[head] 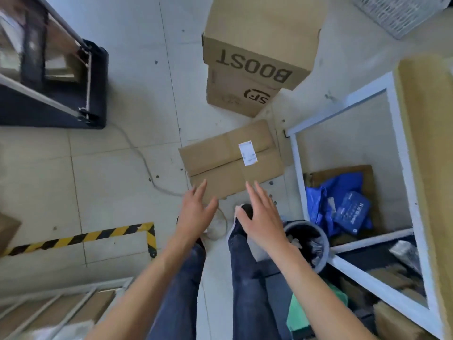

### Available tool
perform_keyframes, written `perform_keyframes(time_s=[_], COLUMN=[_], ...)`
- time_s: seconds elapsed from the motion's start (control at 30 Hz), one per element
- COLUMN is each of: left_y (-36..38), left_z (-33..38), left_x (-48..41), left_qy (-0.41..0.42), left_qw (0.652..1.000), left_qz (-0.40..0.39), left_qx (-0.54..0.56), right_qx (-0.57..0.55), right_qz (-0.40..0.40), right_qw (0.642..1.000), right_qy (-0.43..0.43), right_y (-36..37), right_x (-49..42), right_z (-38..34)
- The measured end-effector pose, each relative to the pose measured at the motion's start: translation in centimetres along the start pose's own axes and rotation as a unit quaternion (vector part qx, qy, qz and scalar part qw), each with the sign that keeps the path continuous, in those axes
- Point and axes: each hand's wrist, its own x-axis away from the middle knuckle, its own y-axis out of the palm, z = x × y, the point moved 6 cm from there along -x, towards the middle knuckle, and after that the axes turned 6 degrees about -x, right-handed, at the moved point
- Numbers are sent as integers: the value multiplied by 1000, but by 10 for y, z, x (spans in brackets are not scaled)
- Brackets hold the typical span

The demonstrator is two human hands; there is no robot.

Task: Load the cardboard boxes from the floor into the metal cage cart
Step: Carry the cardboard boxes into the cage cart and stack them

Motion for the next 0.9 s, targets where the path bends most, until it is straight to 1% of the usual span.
perform_keyframes(time_s=[0.03,0.1,0.17,0.23,0.33,0.43,0.53,0.63,0.77,0.83,0.9], left_y=[14,21,45,77,131,186,225,248,258,258,253], left_z=[-11,-23,-54,-91,-156,-213,-253,-284,-308,-312,-311], left_x=[-34,-73,-122,-166,-214,-251,-286,-319,-353,-363,-363], left_qy=[-15,-26,-63,-112,-197,-243,-256,-243,-240,-242,-238], left_qw=[1000,999,997,990,967,951,940,929,919,918,925], left_qz=[2,9,13,10,5,-16,-13,8,37,46,53], left_qx=[7,19,51,90,162,193,226,277,312,310,291], right_qx=[-8,-20,-13,28,100,113,68,33,11,3,11], right_qz=[-7,-2,-20,-37,-71,-86,-52,-18,6,26,20], right_qw=[1000,999,998,995,984,974,973,969,966,963,956], right_qy=[11,28,57,86,130,175,215,243,258,269,291], right_y=[9,11,26,41,57,68,71,76,86,87,86], right_x=[-32,-72,-127,-179,-245,-301,-353,-395,-433,-442,-441], right_z=[22,49,94,147,225,295,351,390,419,425,426])
